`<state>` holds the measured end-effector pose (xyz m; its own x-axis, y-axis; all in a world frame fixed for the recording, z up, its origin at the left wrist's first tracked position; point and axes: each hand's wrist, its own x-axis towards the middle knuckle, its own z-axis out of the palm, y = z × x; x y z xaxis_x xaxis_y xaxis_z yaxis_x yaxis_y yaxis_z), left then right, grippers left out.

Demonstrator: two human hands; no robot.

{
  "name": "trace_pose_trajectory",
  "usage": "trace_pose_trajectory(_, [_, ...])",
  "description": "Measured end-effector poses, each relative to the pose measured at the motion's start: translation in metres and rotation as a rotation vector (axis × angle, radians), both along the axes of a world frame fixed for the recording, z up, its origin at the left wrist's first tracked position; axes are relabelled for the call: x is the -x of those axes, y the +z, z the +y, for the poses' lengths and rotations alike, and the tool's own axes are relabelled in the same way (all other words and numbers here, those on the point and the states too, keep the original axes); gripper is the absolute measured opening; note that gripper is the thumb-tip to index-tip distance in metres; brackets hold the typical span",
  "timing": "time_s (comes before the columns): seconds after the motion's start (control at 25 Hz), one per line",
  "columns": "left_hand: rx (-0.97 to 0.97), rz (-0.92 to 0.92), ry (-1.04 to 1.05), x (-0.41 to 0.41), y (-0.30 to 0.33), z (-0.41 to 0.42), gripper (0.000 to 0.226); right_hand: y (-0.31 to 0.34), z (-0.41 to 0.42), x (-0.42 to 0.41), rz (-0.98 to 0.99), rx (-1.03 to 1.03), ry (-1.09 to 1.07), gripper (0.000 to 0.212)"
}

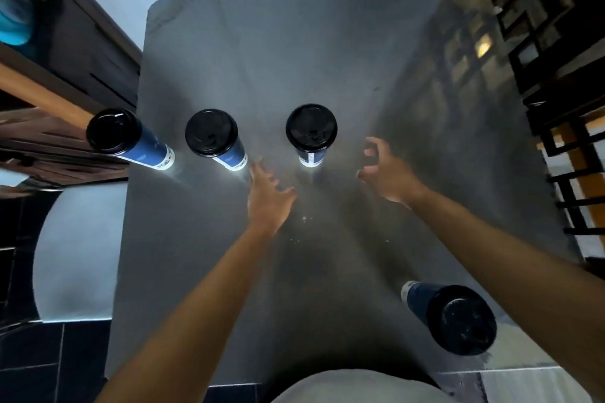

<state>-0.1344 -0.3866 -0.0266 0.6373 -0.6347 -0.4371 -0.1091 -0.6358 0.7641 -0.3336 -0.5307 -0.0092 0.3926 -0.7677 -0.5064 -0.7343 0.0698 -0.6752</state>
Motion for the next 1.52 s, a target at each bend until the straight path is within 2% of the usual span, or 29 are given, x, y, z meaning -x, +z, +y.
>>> trace_pose_trajectory(0.12, [0.04,0.031,0.017,0.027,0.008,0.054,0.049,0.023,0.02,0.038,0.01,0.062,-0.053,0.071])
trace_pose_trajectory(0.2, [0.104,0.004,-0.097,0.047,0.016,0.086,0.032,0.046,0.047,0.064,-0.022,0.106,-0.123,0.06])
trace_pose_trajectory(0.28, [0.219,0.044,-0.232,0.07,0.021,0.109,0.032,0.067,0.077,0.093,-0.05,0.171,-0.199,0.042])
trace_pose_trajectory(0.36, [0.31,0.121,-0.401,0.097,0.028,0.125,0.042,0.088,0.113,0.125,-0.041,0.236,-0.289,0.027])
trace_pose_trajectory(0.48, [0.409,0.133,-0.645,0.135,0.035,0.139,0.056,0.106,0.164,0.165,-0.048,0.319,-0.409,0.015])
trace_pose_trajectory(0.64, [0.43,-0.011,-0.861,0.176,0.045,0.142,0.079,0.088,0.199,0.209,-0.2,0.266,-0.508,0.033])
trace_pose_trajectory(0.72, [0.39,-0.072,-0.926,0.188,0.047,0.141,0.084,0.071,0.203,0.225,-0.258,0.215,-0.419,0.047])
trace_pose_trajectory(0.8, [0.34,-0.132,-0.959,0.199,0.047,0.138,0.084,0.055,0.204,0.236,-0.259,0.195,-0.213,0.065])
trace_pose_trajectory(0.92, [0.302,-0.177,-0.925,0.222,0.048,0.134,0.079,0.039,0.195,0.249,-0.246,0.221,0.05,0.076])
trace_pose_trajectory(1.04, [0.301,-0.19,-0.797,0.247,0.052,0.138,0.075,0.032,0.184,0.25,-0.41,0.142,0.109,0.07])
trace_pose_trajectory(1.2, [0.318,-0.137,-0.522,0.271,0.056,0.136,0.069,0.032,0.168,0.254,-0.508,0.057,0.198,0.064])
trace_pose_trajectory(1.28, [0.269,-0.049,-0.39,0.277,0.064,0.133,0.071,0.035,0.159,0.255,-0.518,-0.042,0.248,0.061])
trace_pose_trajectory(1.4, [0.249,0.126,-0.297,0.272,0.073,0.132,0.064,0.045,0.148,0.254,-0.551,-0.191,0.144,0.055])
trace_pose_trajectory(1.52, [0.259,0.388,-0.157,0.273,0.086,0.125,0.033,0.057,0.147,0.244,-0.55,-0.384,0.0,0.029])
